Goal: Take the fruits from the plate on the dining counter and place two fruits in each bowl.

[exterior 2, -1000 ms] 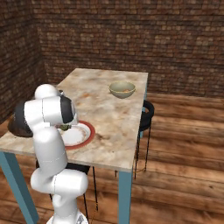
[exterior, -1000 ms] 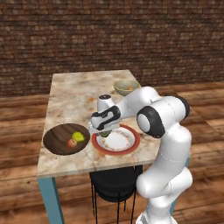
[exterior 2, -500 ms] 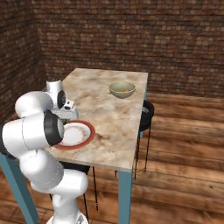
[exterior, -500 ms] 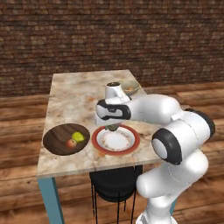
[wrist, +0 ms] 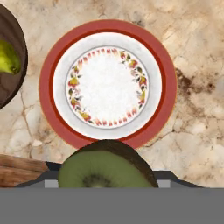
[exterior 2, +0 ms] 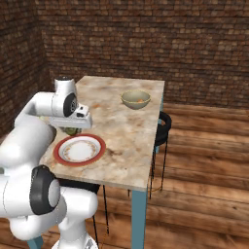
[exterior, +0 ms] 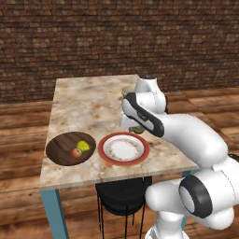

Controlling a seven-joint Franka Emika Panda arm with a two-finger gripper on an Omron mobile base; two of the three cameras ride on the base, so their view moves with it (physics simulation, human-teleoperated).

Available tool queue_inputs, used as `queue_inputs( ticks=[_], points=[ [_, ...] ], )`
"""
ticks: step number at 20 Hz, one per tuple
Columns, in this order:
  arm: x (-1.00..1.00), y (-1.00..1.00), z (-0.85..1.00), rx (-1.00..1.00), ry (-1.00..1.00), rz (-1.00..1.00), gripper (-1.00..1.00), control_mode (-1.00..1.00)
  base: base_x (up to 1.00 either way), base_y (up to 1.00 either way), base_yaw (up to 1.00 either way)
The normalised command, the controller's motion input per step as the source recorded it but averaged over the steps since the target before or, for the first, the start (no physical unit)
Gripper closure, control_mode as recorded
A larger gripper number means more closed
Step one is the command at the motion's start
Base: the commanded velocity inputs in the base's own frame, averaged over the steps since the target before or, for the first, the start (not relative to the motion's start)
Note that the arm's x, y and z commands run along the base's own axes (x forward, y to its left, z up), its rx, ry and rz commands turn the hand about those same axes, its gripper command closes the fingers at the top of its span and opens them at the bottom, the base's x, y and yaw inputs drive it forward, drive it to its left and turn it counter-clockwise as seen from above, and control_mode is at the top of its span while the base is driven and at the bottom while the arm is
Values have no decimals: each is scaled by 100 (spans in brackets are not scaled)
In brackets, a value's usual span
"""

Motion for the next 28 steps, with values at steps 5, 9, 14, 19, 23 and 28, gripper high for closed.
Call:
queue_inputs(
  ticks=[5,9,14,19,23,28],
  points=[
    [-64,-35,24,0,0,-2,100,-100,0,0,0],
    [-26,-49,9,0,0,-7,100,-100,0,0,0],
    [0,-31,1,0,0,-3,100,-100,0,0,0],
    [0,-11,0,0,0,0,100,100,0,-11,0],
    [0,0,0,0,0,0,100,100,-70,-87,0],
    [0,0,0,0,0,0,100,100,-64,-100,0]
  ],
)
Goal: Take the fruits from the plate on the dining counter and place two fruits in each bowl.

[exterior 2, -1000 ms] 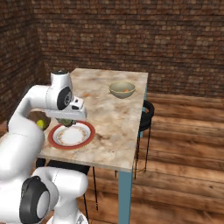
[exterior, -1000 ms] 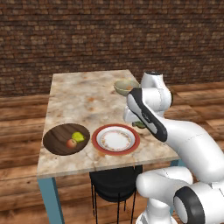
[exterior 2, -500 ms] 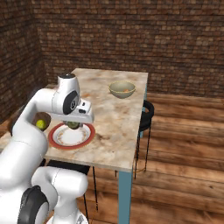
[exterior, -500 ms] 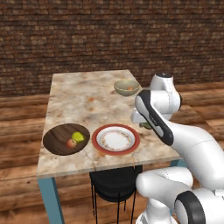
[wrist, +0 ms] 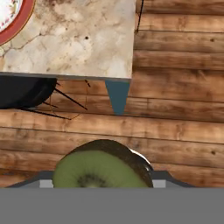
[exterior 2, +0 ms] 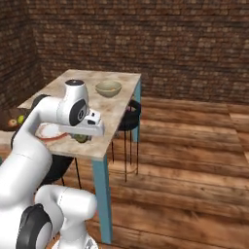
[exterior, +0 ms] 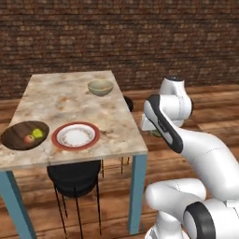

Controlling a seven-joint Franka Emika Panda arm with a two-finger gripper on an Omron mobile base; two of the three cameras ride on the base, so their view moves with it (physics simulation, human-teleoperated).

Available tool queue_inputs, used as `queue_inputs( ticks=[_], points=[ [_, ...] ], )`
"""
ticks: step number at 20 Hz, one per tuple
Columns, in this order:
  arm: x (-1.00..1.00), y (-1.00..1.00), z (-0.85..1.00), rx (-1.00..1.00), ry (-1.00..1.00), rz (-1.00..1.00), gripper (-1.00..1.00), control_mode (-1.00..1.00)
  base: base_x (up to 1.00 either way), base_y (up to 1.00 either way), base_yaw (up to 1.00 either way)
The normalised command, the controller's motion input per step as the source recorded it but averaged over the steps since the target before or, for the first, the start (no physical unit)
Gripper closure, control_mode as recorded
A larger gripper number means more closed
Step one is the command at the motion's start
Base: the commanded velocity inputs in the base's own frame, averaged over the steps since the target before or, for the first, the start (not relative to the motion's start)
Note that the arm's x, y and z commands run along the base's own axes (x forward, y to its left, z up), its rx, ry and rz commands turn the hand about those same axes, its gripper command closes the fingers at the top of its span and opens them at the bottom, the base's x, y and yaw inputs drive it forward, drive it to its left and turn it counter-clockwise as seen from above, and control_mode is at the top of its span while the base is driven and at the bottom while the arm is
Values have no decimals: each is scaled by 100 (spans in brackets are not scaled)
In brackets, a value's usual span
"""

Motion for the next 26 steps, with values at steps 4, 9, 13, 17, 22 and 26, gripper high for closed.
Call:
queue_inputs(
  ticks=[4,9,13,17,22,26],
  points=[
    [0,0,0,0,0,0,100,100,-24,-100,1],
    [0,0,0,0,0,0,100,100,0,-100,46],
    [0,0,0,0,0,0,100,100,0,-100,56],
    [0,0,0,0,0,0,100,100,0,-100,55],
    [0,0,0,0,0,0,100,100,0,-100,55],
    [0,0,0,0,0,0,100,100,0,-100,54]
  ],
)
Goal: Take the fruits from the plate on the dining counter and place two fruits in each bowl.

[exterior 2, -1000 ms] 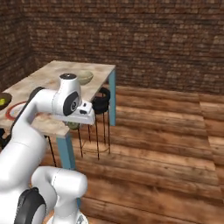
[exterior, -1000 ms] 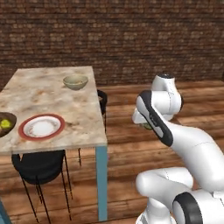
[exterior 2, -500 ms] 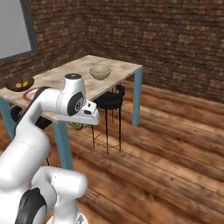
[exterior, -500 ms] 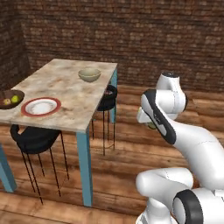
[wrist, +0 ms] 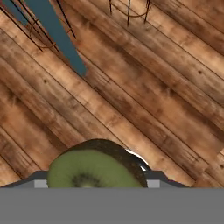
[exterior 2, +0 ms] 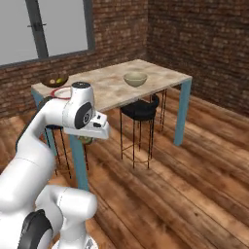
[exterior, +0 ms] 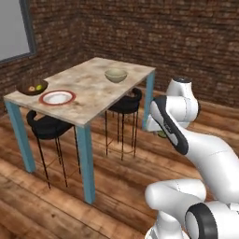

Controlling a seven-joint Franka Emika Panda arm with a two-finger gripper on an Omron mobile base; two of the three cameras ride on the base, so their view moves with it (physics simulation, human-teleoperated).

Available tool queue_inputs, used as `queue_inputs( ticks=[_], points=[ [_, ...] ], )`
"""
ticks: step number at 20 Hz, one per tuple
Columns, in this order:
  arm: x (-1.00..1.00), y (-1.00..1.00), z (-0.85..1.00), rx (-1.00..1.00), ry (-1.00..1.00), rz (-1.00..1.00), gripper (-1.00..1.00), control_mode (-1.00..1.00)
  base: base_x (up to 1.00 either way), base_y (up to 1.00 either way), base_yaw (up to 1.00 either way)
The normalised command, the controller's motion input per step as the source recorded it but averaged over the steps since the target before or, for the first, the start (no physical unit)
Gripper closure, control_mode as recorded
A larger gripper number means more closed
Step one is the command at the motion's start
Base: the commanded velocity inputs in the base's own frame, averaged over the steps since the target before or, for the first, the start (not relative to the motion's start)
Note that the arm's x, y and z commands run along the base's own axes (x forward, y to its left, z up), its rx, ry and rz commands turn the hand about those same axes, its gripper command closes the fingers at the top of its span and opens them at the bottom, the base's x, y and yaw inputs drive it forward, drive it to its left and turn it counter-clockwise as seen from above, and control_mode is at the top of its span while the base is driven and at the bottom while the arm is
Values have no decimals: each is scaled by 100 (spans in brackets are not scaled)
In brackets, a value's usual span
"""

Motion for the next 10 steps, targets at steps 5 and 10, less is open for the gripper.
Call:
queue_inputs(
  ticks=[5,10],
  points=[
    [0,0,0,0,0,0,100,100,15,-100,50],
    [0,0,0,0,0,0,100,100,48,-100,44]
  ],
)
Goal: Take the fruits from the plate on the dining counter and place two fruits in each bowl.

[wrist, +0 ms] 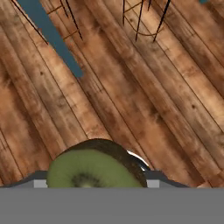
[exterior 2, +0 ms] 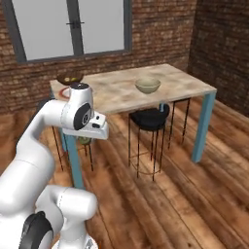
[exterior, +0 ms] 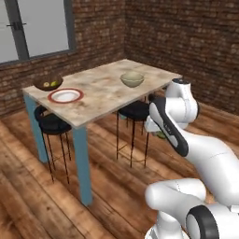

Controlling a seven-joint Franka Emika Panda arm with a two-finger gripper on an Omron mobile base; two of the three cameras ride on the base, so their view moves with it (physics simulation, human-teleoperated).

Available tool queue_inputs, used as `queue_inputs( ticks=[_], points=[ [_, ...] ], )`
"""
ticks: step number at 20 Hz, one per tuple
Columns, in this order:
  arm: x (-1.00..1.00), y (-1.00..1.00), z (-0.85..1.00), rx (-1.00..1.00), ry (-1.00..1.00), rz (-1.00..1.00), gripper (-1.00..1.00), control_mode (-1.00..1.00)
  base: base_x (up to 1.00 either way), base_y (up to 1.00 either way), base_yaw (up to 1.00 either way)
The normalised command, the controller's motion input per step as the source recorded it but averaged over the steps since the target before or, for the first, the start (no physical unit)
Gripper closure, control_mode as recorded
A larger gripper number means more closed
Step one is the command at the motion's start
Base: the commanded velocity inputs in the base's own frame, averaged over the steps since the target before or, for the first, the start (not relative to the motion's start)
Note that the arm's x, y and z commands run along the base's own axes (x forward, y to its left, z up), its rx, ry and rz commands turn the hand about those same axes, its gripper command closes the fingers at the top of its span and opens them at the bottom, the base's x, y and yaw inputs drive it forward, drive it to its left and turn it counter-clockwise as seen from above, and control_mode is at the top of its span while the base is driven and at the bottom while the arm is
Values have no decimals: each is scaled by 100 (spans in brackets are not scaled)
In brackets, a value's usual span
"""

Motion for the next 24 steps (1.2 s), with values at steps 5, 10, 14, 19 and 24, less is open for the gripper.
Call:
queue_inputs(
  ticks=[5,10,14,19,24],
  points=[
    [0,0,0,0,0,0,100,100,54,-100,42],
    [0,0,0,0,0,0,100,100,42,-100,47],
    [0,0,0,0,0,0,100,100,41,-100,46],
    [0,0,0,0,0,0,100,100,42,-100,42],
    [0,0,0,0,0,0,100,100,56,-91,28]
  ],
)
